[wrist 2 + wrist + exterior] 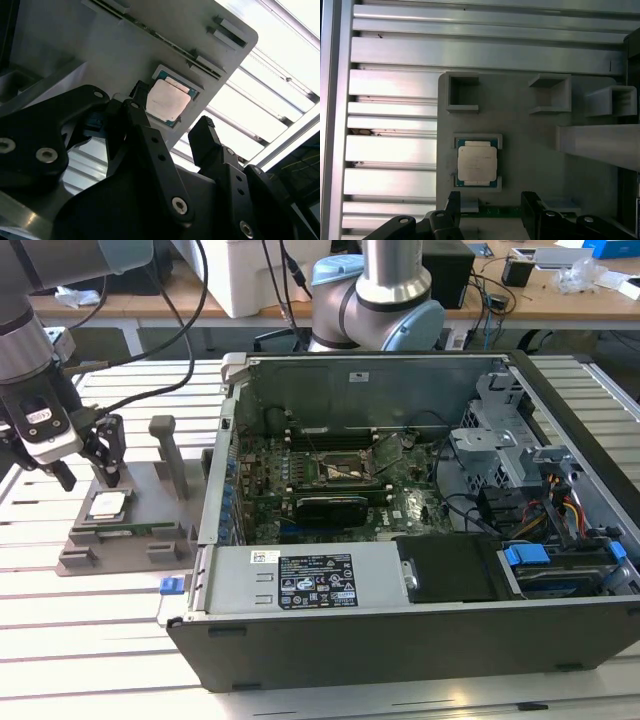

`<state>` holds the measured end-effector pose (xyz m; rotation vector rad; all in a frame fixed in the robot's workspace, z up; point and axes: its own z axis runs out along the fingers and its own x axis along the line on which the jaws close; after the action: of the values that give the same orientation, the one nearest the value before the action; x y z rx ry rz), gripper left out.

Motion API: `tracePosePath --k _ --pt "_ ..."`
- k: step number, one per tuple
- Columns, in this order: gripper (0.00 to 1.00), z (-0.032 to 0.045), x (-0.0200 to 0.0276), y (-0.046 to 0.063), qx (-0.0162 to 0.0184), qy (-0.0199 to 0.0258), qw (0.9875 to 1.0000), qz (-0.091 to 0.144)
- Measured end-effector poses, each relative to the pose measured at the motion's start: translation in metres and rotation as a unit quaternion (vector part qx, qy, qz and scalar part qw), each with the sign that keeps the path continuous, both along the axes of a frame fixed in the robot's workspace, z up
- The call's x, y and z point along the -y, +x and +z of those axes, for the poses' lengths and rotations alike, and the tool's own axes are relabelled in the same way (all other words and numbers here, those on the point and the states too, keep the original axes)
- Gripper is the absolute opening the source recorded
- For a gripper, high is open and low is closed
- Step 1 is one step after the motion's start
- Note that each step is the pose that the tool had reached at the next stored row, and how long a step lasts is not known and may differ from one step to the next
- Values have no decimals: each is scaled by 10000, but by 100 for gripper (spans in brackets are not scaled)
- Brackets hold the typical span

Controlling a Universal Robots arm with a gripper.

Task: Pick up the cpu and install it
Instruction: 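Pick up the cpu and move it towards the insertion slot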

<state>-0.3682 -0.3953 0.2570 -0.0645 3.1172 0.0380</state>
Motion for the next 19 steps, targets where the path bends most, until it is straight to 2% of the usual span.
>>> tracePosePath --k 19 --pt "60 -118 0 0 0 0 10000 0"
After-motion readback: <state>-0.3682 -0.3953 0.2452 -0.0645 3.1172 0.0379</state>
